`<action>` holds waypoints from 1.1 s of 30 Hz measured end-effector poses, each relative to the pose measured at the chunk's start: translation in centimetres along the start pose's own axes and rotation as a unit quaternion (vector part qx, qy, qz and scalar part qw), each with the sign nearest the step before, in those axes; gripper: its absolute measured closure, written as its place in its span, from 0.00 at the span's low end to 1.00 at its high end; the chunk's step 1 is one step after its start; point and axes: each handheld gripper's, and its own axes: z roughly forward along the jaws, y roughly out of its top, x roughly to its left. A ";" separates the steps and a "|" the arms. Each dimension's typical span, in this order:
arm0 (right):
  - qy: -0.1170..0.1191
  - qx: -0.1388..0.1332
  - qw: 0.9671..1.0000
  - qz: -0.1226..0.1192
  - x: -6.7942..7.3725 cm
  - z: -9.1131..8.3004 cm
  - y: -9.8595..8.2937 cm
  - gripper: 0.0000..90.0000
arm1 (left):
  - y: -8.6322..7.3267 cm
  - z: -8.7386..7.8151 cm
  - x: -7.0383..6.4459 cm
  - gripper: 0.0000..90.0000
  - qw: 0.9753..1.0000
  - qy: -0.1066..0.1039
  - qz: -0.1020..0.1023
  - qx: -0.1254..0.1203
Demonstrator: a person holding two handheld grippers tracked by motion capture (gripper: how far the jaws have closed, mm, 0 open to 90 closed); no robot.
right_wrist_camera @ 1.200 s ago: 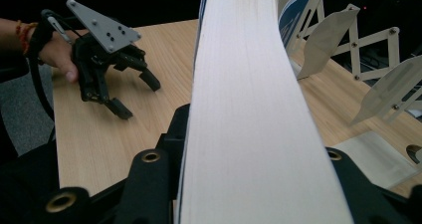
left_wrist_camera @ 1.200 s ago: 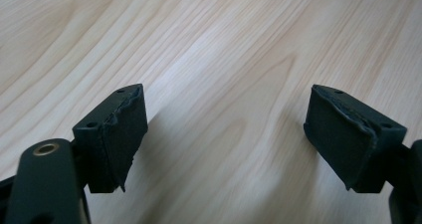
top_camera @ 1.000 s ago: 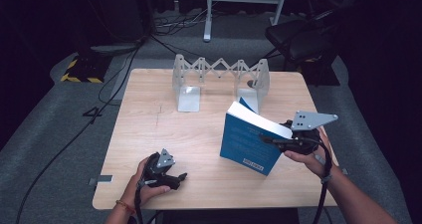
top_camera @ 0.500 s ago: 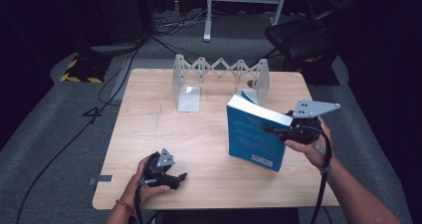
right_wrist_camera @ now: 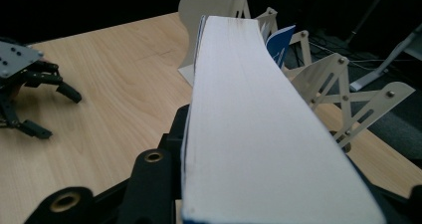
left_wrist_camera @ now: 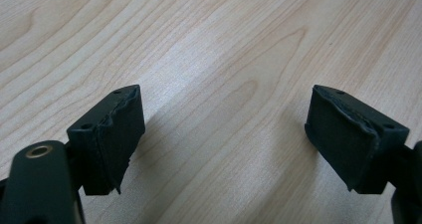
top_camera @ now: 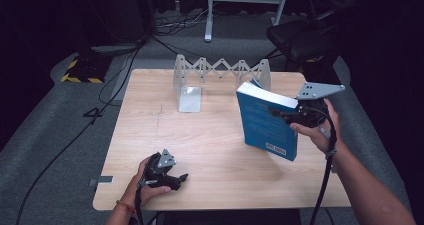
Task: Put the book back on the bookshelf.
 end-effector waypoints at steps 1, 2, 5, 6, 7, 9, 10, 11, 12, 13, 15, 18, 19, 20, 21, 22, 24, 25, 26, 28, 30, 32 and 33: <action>-0.005 -0.001 1.000 0.003 -0.3 -0.1 0.1 0.68 | 0.0 0.0 0.0 0.18 1.000 0.000 0.000 0.000; -0.010 -0.002 1.000 0.005 -0.6 -0.2 0.3 0.68 | 0.0 0.1 0.0 0.18 1.000 -0.001 0.001 0.000; -0.030 -0.004 0.999 0.017 -1.6 -0.4 0.7 0.68 | 0.2 0.2 0.0 0.16 1.000 -0.002 0.001 0.002; -0.037 -0.006 0.999 0.020 -1.9 -0.4 0.8 0.68 | 0.2 0.2 0.0 0.16 1.000 -0.002 0.001 0.002; -0.044 -0.004 0.999 0.021 -2.2 -0.4 1.0 0.68 | 0.2 0.2 0.1 0.16 1.000 -0.002 0.002 0.002; -0.056 -0.001 0.998 0.024 -2.7 -0.3 1.2 0.68 | 0.2 0.2 0.0 0.16 1.000 -0.002 0.002 0.002; -0.061 0.001 0.998 0.024 -3.0 -0.3 1.3 0.68 | 0.2 0.2 0.0 0.16 1.000 -0.002 0.002 0.002; -0.067 0.005 0.997 0.026 -3.3 -0.2 1.4 0.68 | 0.2 0.2 0.1 0.16 1.000 -0.002 0.002 0.002; -0.071 0.006 0.997 0.029 -3.6 -0.1 1.5 0.68 | 0.2 0.2 0.0 0.16 1.000 -0.002 0.002 0.002; -0.074 0.008 0.997 0.031 -3.9 0.1 1.6 0.68 | 0.2 0.2 0.0 0.16 1.000 -0.003 0.001 0.002; -0.078 0.009 0.996 0.035 -4.2 0.2 1.7 0.68 | 0.2 0.2 0.1 0.16 1.000 -0.001 0.002 0.002; -0.081 0.010 0.996 0.042 -4.8 0.8 2.1 0.68 | 0.2 0.2 0.1 0.16 1.000 -0.003 0.003 0.002; -0.082 0.012 0.996 0.046 -5.1 1.1 2.3 0.68 | 0.2 0.2 0.1 0.16 1.000 -0.002 0.003 0.002; -0.083 0.011 0.995 0.050 -5.2 1.3 2.4 0.68 | 0.2 0.2 0.1 0.16 1.000 -0.002 0.004 0.002; -0.083 0.013 0.995 0.051 -5.4 1.4 2.6 0.68 | 0.2 0.2 0.1 0.16 1.000 -0.002 0.003 0.002; -0.084 0.010 0.995 0.053 -5.6 1.7 2.8 0.68 | 0.2 0.2 0.1 0.16 1.000 -0.002 0.004 0.002; -0.096 0.003 0.993 0.063 -5.8 2.1 3.2 0.68 | 0.2 0.2 0.1 0.16 1.000 -0.002 0.003 0.002; -0.099 0.002 0.993 0.064 -6.0 2.4 3.5 0.68 | 0.2 0.2 0.1 0.16 1.000 -0.003 0.003 0.002; -0.102 0.002 0.993 0.063 -6.1 2.7 3.7 0.68 | 0.2 0.2 0.1 0.16 1.000 -0.002 0.004 0.002; -0.107 0.000 0.992 0.066 -6.4 3.3 4.2 0.68 | 0.2 0.2 0.1 0.16 1.000 -0.002 0.004 0.002; -0.110 -0.001 0.991 0.071 -6.5 3.6 4.4 0.68 | 0.2 0.2 0.1 0.16 1.000 -0.002 0.004 0.002; -0.110 0.001 0.991 0.075 -6.9 4.4 4.9 0.68 | 0.2 0.2 0.1 0.16 1.000 -0.002 0.004 0.002; -0.111 0.005 0.991 0.076 -7.0 5.0 5.2 0.68 | 0.2 0.2 0.1 0.16 1.000 -0.002 0.003 0.002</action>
